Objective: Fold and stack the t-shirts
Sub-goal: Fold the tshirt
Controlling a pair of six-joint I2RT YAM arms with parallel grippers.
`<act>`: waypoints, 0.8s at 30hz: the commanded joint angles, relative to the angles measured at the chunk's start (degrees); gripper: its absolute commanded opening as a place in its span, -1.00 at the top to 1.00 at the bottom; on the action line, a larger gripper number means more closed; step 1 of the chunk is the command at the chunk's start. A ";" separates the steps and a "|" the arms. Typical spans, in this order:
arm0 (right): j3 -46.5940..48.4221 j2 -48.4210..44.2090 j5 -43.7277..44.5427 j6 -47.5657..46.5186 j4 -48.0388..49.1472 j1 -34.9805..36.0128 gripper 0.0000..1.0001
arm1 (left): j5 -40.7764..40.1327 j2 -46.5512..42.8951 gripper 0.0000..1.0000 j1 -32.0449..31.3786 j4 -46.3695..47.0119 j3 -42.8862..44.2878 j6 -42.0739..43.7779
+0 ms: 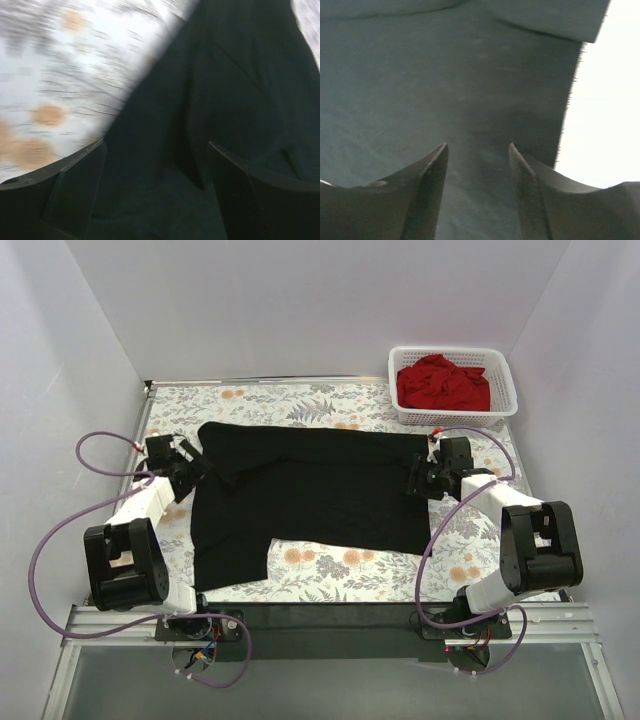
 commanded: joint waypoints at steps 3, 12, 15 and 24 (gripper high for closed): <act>3.47 -2.36 -0.71 -3.45 -0.55 5.18 -0.07 | 7.94 1.63 -0.50 -4.94 0.41 3.29 -2.43; 3.65 -2.63 -4.58 -5.73 -0.38 9.32 -0.34 | 4.88 4.79 -0.50 -12.48 4.10 1.62 -5.86; 2.86 -2.89 -4.75 -6.09 -0.11 9.76 -0.34 | 3.47 6.29 -0.50 -14.52 5.51 1.36 -6.83; 1.46 -5.17 -3.88 -6.61 -0.20 9.85 -0.33 | 3.46 4.10 0.62 -15.84 4.28 4.17 -7.62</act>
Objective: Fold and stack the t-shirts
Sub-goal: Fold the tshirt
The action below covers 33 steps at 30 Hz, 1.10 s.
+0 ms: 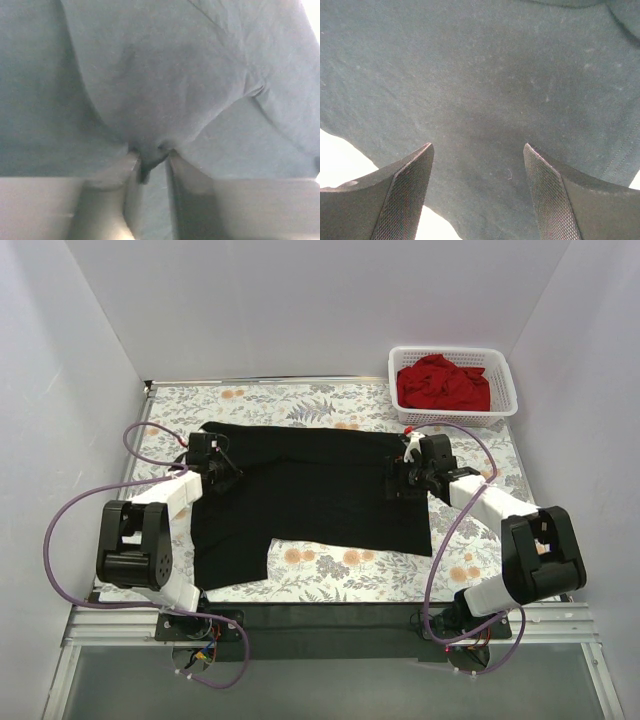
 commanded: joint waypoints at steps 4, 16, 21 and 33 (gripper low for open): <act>0.06 -3.76 1.33 -1.48 -0.29 0.15 -0.33 | 1.30 -6.30 1.00 0.05 -3.51 6.45 -0.24; 10.24 1.94 7.83 -9.11 -0.30 0.06 -0.28 | 4.73 4.58 1.00 2.24 -4.93 26.47 0.47; 18.06 8.53 9.85 -17.37 0.94 0.14 -0.27 | 8.69 10.83 1.00 2.86 -5.10 33.88 0.55; 25.63 19.79 15.13 -36.80 0.85 -0.73 -0.26 | 12.11 14.79 1.00 4.80 -5.37 39.59 0.91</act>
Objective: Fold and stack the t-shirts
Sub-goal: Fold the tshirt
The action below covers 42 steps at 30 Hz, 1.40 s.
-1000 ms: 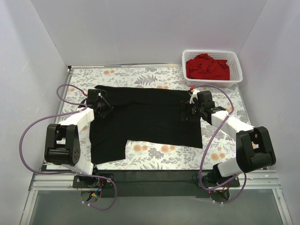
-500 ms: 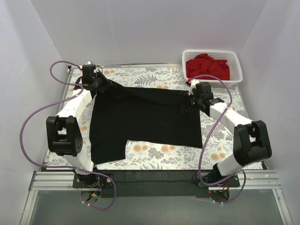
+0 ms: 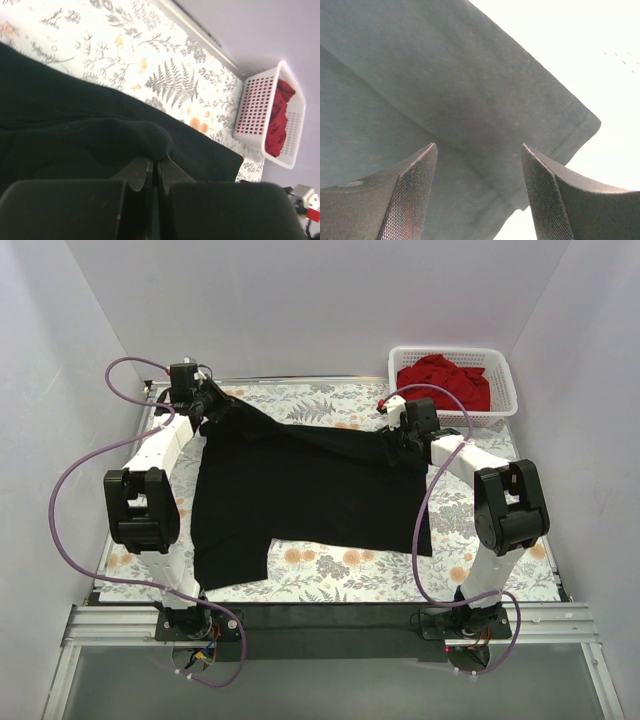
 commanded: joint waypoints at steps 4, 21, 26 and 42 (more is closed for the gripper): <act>4.24 3.25 1.56 -7.84 -0.22 -0.71 -0.24 | 3.58 0.59 1.00 2.29 -0.56 5.25 1.17; -2.87 -4.74 -2.40 7.36 -0.84 -1.85 -0.22 | 2.27 -11.63 0.97 2.29 -3.02 -16.97 2.75; -4.02 -4.57 -3.27 12.98 -0.75 -5.62 -0.22 | -4.24 -14.26 0.93 2.47 -3.99 -22.08 3.63; -5.16 1.67 -13.12 30.39 2.76 -16.18 0.01 | -3.63 -13.83 0.89 2.56 -3.20 -23.76 4.95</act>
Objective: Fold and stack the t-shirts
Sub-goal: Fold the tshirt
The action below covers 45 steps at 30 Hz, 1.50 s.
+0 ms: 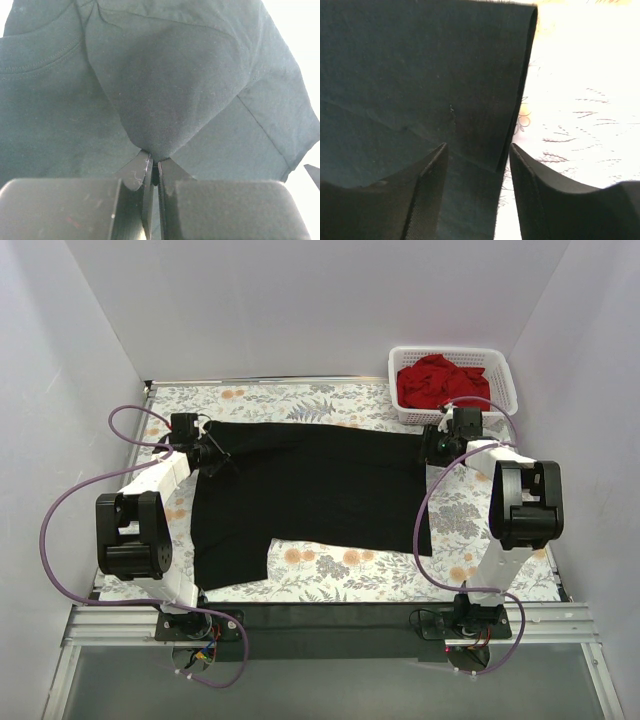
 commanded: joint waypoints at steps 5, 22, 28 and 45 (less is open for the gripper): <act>-1.08 2.18 -4.82 4.65 2.59 -0.69 0.08 | -0.81 -2.20 0.89 0.57 0.52 0.94 1.11; -0.12 0.43 -0.97 3.16 0.66 -2.62 0.84 | -1.33 -2.73 0.91 1.27 -0.53 2.70 1.72; 2.17 -1.15 1.50 1.14 -2.68 -2.62 0.89 | -0.28 -2.73 0.92 2.15 -2.90 3.76 1.28; 2.26 -6.34 -0.25 -0.09 -3.74 2.12 0.03 | 6.04 -6.06 0.79 3.03 -3.17 -3.08 1.20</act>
